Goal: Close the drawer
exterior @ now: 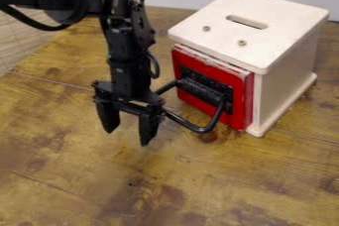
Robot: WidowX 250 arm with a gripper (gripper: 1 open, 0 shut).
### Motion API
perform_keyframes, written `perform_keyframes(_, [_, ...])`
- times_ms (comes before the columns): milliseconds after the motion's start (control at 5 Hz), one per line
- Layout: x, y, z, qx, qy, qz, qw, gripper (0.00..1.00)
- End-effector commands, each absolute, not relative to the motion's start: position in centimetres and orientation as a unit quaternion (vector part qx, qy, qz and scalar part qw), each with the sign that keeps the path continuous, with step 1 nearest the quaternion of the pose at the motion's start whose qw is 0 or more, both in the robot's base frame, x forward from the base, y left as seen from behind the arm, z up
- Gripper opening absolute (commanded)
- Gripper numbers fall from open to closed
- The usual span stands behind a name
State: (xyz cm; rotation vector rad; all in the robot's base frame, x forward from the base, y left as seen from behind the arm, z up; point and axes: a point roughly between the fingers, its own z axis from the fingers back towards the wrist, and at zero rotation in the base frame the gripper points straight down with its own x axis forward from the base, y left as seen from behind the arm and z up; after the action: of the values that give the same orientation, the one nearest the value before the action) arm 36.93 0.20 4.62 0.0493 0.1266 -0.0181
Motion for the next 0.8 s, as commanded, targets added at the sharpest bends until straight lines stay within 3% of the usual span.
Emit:
perform_keyframes(0, [37.91, 0.70, 7.50, 0.023, 0.018, 0.000, 1.000, 1.00])
perform_keyframes(600, [37.61, 0.91, 6.97, 0.023, 0.020, 0.010, 1.000, 1.00])
